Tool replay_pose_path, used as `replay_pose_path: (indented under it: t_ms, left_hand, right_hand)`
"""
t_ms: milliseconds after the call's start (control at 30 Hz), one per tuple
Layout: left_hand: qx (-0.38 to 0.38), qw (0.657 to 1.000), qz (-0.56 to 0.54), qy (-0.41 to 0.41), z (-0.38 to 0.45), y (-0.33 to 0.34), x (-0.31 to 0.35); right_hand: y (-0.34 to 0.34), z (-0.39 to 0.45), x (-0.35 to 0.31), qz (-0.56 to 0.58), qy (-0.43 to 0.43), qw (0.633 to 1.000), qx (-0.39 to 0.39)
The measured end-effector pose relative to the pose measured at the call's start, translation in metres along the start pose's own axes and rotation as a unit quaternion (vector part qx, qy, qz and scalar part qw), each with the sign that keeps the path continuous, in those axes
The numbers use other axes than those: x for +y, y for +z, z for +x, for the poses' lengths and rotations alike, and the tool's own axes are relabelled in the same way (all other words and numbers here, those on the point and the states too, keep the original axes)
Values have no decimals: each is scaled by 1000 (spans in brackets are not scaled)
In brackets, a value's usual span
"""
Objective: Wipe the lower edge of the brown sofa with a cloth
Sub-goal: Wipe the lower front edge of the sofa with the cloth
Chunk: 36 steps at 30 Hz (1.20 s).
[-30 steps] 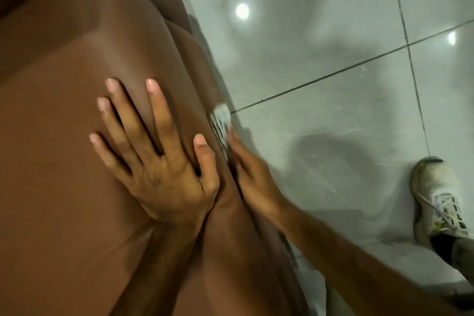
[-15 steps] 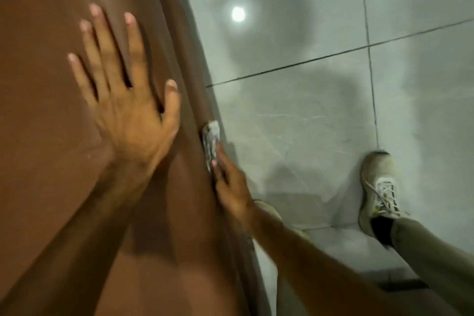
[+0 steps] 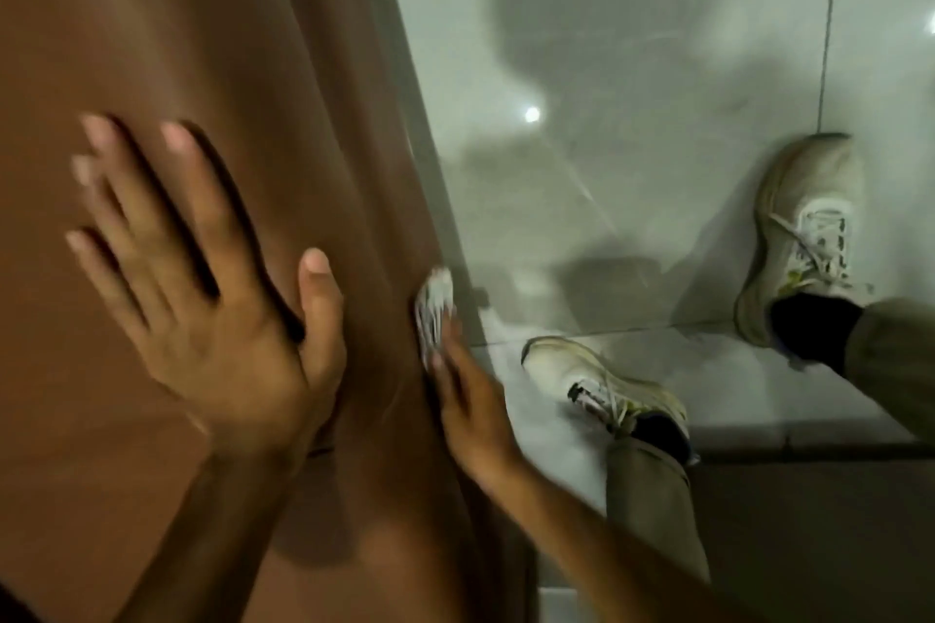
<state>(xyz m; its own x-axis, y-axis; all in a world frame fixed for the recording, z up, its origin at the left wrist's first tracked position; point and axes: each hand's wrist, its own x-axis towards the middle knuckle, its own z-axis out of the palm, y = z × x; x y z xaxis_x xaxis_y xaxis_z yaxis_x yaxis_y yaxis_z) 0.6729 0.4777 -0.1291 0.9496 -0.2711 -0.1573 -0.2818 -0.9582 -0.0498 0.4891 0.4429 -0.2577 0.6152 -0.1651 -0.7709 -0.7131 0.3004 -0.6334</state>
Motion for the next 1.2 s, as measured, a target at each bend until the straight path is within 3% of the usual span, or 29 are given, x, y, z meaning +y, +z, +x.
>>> replay_pose_path:
  t_ms: [100,233,333,467,600,700,800,900,1033,1100,1200]
  left_hand:
    - [-1,1000,-17,-19,5,-3,-2]
    - [28,999,0,-16,4,-14,14]
    - [43,999,11,-6,2,-12,15]
    - [53,998,30,-2,2,-6,4]
    - [17,999,31,-21,10,-18,2]
    - [-18,998,-33,-54,-7,-39,9]
    - [20,986,-97,-133,-53,-64,30]
    - [54,923,-176,-339,-134,-92,45]
    - [-1,750,-212,-627,-286,-135,97]
    - [-6,669,-224,-709,-353,-158,136]
    - [38,536,-212,-816,-446,-193,218]
  right_hand:
    - [-5,48,14,42,88,995,26]
    - [-19,-19,40,-59,207,977,8]
    - [-19,-52,29,-86,144,985,32]
    - [-13,-16,3,-166,67,982,67]
    - [-34,-11,-26,-213,143,965,-63]
    - [-54,-44,-52,-234,185,945,-133]
    - [-87,-73,-94,-325,135,919,-174]
    - [-118,-101,-153,-447,45,867,-214]
    - [-138,-168,-231,-588,-89,744,-304]
    - [-141,-205,-256,-621,-145,683,-356]
    - [-143,-280,-260,-662,-203,563,-451]
